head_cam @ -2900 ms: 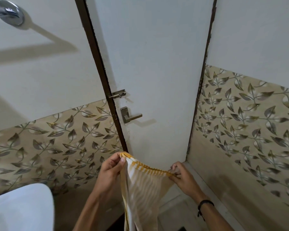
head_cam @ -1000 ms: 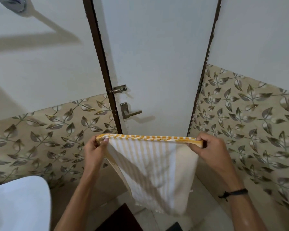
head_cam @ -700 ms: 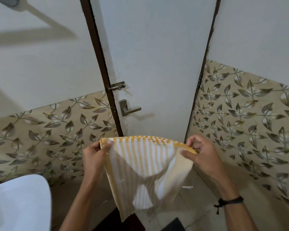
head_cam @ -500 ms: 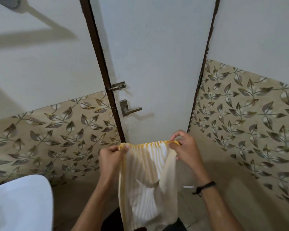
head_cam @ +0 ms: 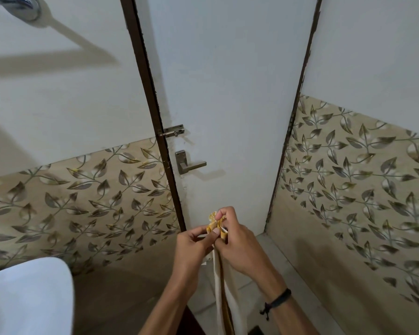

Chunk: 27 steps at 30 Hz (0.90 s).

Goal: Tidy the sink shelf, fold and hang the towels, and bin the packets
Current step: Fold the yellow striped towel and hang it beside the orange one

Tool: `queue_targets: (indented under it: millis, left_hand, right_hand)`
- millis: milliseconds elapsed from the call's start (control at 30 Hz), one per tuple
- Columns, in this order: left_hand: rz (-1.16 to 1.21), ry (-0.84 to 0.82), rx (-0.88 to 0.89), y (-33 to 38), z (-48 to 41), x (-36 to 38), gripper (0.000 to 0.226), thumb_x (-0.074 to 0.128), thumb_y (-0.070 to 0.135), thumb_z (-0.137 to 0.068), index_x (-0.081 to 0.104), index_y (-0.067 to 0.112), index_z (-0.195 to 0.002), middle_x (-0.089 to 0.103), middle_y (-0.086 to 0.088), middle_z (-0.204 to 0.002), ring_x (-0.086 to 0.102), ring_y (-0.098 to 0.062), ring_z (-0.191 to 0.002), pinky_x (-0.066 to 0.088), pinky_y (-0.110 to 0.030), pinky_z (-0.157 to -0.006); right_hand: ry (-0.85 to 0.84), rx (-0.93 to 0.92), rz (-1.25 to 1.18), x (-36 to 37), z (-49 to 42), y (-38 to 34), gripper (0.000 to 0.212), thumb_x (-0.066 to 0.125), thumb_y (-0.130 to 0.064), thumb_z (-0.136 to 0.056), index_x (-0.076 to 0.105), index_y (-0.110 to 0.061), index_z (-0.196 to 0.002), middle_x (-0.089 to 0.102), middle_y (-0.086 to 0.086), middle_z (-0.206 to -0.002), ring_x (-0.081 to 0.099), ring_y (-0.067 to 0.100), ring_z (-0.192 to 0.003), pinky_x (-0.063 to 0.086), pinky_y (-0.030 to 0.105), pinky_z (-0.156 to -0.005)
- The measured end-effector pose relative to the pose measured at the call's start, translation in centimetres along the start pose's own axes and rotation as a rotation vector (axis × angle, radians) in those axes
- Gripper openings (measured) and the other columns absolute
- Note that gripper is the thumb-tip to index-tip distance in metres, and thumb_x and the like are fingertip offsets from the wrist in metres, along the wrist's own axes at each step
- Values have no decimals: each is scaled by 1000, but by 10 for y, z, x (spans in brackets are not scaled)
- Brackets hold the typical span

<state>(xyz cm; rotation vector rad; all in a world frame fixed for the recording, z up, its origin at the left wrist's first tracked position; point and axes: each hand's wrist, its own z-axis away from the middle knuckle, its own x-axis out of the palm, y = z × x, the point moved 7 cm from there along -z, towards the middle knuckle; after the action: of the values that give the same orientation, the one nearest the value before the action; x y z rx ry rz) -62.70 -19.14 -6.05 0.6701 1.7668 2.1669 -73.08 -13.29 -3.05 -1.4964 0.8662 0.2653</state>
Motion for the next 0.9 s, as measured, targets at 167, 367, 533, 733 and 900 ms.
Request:
queue_targets:
  millis: [167, 367, 533, 733, 900]
  left_hand:
    - [-92, -48, 81, 8, -2, -1, 23, 78, -4, -81, 78, 7, -101, 80, -7, -90, 74, -13, -85, 57, -22, -76]
    - [-142, -16, 179, 24, -6, -10, 24, 65, -8, -91, 79, 10, -98, 81, -4, -92, 72, -10, -87, 53, -17, -78]
    - [-140, -25, 225, 38, -7, -31, 22, 62, -5, -94, 77, 8, -102, 80, -4, -96, 72, -8, -90, 54, -18, -83]
    - [-169, -104, 200, 30, -5, -31, 20, 63, -5, -94, 77, 2, -107, 79, -14, -103, 74, -21, -98, 57, -25, -87]
    - [-151, -146, 169, 24, -2, -31, 21, 62, -3, -94, 77, 1, -108, 78, -18, -105, 73, -33, -104, 58, -38, -94]
  right_hand:
    - [-100, -93, -53, 2, 4, -4, 54, 57, -10, -87, 27, -44, -117, 64, -8, -99, 64, 14, -81, 56, 43, -68]
    - [130, -106, -411, -21, 3, 17, 55, 69, -1, -87, 47, -42, -116, 68, -3, -85, 68, 14, -81, 55, 26, -75]
    - [232, -70, -17, -62, -5, 64, 53, 80, -11, -76, 64, -49, -109, 46, -20, -113, 51, 15, -111, 49, 34, -93]
    - [-162, -57, 132, -31, -15, 75, 40, 84, -40, -74, 63, -50, -107, 30, -22, -138, 30, 7, -134, 31, 35, -110]
    - [-233, -48, -28, -15, -12, 76, 28, 86, -38, -73, 64, -47, -89, 45, -23, -131, 45, 3, -129, 39, 32, -108]
